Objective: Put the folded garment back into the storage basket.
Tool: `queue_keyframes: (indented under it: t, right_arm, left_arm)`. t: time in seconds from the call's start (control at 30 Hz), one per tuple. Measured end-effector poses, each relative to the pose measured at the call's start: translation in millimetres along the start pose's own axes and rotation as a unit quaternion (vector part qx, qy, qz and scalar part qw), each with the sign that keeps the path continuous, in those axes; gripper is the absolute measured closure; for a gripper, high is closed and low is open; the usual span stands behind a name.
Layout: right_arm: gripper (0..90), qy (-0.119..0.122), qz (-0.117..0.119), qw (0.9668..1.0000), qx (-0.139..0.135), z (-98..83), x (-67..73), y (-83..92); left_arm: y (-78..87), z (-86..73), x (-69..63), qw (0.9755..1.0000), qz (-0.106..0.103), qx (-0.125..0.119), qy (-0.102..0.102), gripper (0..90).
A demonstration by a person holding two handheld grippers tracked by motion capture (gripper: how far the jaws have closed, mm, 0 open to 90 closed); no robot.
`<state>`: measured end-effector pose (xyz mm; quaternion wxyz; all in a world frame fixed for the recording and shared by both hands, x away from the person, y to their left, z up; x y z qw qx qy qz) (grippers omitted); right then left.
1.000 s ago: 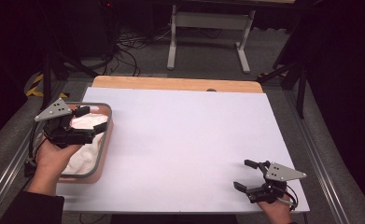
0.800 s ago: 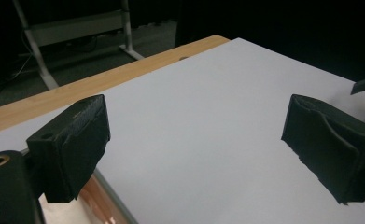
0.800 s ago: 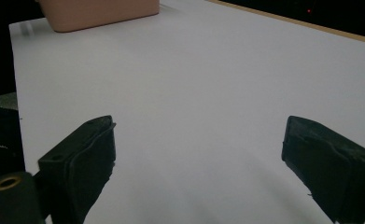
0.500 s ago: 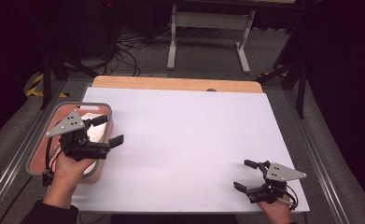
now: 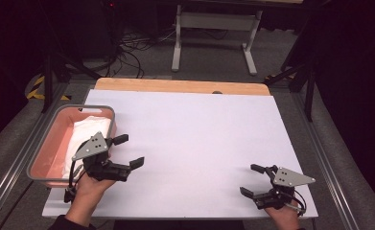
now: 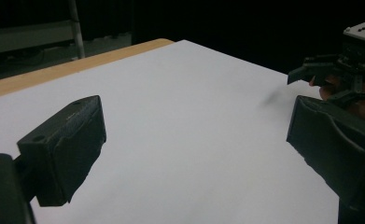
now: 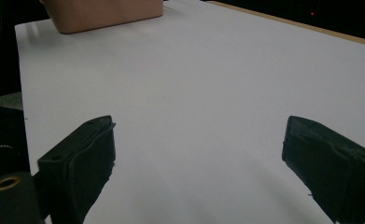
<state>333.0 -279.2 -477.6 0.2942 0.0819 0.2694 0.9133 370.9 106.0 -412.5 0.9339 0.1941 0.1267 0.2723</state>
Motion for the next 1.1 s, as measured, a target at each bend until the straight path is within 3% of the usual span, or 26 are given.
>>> queue_keyframes:
  t: [0.37,0.67,0.83,1.1]
  right_arm:
    - [10.1,0.001,0.000,1.0000,-0.001,0.0,0.0,0.7]
    - [10.0,0.000,0.000,1.0000,-0.001,-0.6,-1.0,1.1]
    - [9.7,-0.004,0.000,1.0000,-0.001,-1.8,-2.4,0.8]
    - [9.6,-0.004,0.001,1.0000,0.000,-1.9,-2.4,-0.2]
  left_arm:
    - [-30.3,-27.6,-15.9,0.9999,-0.009,0.015,-0.002,4.7]
    - [-56.2,-53.1,-20.3,0.9988,0.002,0.047,-0.010,2.5]
    - [-64.0,-65.1,-18.9,0.9976,0.013,0.062,-0.027,2.0]
    - [-63.5,-66.9,-14.2,0.9988,0.006,0.048,-0.003,0.9]
Point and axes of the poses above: each handheld gripper's, and its own axes: y roughly backward along the jaws, z roughly out of its top, x roughly to its left, the point moved 8 cm from there along -y, roughly forward along the jaws, and after that the axes turned 10 degrees about x, right-handed, at the moved point
